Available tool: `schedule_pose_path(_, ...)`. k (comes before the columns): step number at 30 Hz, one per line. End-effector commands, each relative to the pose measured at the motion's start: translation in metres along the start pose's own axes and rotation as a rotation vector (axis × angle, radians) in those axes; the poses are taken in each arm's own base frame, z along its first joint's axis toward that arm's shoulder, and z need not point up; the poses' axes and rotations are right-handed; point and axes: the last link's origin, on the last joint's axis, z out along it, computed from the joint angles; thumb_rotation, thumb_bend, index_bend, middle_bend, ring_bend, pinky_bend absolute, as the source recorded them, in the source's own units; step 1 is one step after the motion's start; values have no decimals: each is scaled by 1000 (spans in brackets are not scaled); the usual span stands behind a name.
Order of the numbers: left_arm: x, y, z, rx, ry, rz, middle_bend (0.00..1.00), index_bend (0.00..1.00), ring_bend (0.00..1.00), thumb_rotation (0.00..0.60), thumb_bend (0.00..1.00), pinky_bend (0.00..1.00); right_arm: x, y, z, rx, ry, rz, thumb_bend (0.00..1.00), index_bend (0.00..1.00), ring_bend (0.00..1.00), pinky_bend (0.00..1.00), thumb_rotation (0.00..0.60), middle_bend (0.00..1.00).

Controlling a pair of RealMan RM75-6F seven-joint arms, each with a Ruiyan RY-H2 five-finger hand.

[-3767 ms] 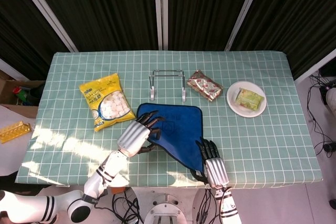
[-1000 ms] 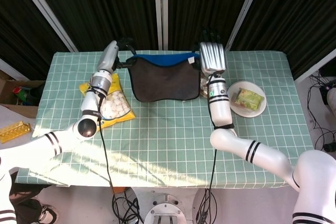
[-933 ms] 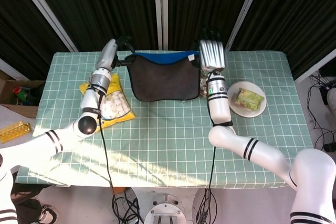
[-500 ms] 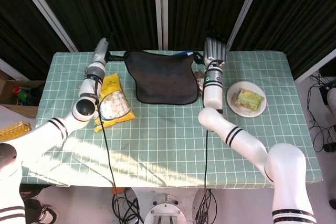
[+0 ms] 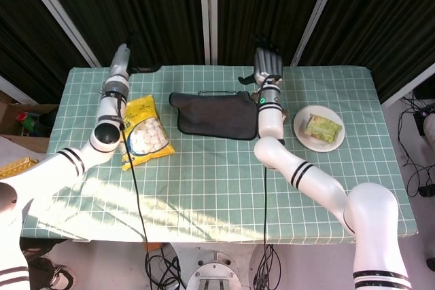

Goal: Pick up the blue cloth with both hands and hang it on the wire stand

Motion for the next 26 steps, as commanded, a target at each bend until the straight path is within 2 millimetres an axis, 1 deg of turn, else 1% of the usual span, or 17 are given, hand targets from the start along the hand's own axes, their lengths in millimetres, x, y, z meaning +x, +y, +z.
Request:
schedule_pose_path(1,11,8,-30,-135,-4,41,0,0,24,336,178,99,26,17,-26,91,58,-17,125,0,0,0,600,0)
schedule_pose_path(2,15,8,-40,-179,1,72,0,0,22,336,191,102,32,23,-36,114,72,-17,127,0,0,0,600,0)
schedule_pose_path(3,20,4,-56,-242,16,132,0,0,21,337,200,104,39,33,-51,146,85,-19,130,0,0,0,600,0)
schedule_pose_path(5,27,-7,-84,-331,48,243,0,0,21,342,211,109,50,53,-78,186,97,-31,137,0,0,0,600,0)
schedule_pose_path(6,32,-16,-102,-384,73,320,0,0,21,344,212,110,55,67,-98,207,104,-56,140,0,0,0,600,0)
schedule_pose_path(9,42,-49,-148,-475,138,516,18,1,22,355,209,112,63,106,-149,236,115,-130,141,0,0,0,600,0)
schedule_pose_path(11,46,-84,-184,-488,177,676,34,12,22,364,208,112,63,143,-195,234,113,-193,142,0,0,0,600,0)
schedule_pose_path(13,44,-111,-210,-465,182,756,35,23,22,364,208,113,60,170,-228,219,108,-238,144,0,0,0,600,0)
schedule_pose_path(14,42,-128,-226,-440,174,783,35,28,22,362,208,113,57,188,-251,201,106,-257,145,0,0,0,600,0)
schedule_pose_path(17,37,-163,-260,-373,156,803,35,38,22,365,206,112,46,225,-298,156,102,-298,145,0,0,0,600,0)
schedule_pose_path(18,35,-178,-273,-342,149,811,35,42,22,365,204,112,40,240,-317,130,99,-316,145,0,0,0,600,0)
schedule_pose_path(21,31,-210,-302,-270,156,820,35,47,22,360,201,112,26,271,-358,55,97,-315,145,0,0,0,600,0)
schedule_pose_path(25,26,-243,-330,-209,181,809,35,47,22,363,200,113,12,296,-391,-1,89,-286,144,0,0,0,600,0)
schedule_pose_path(26,25,-248,-334,-202,185,810,35,47,22,364,200,112,10,299,-394,-4,92,-289,144,0,0,0,600,0)
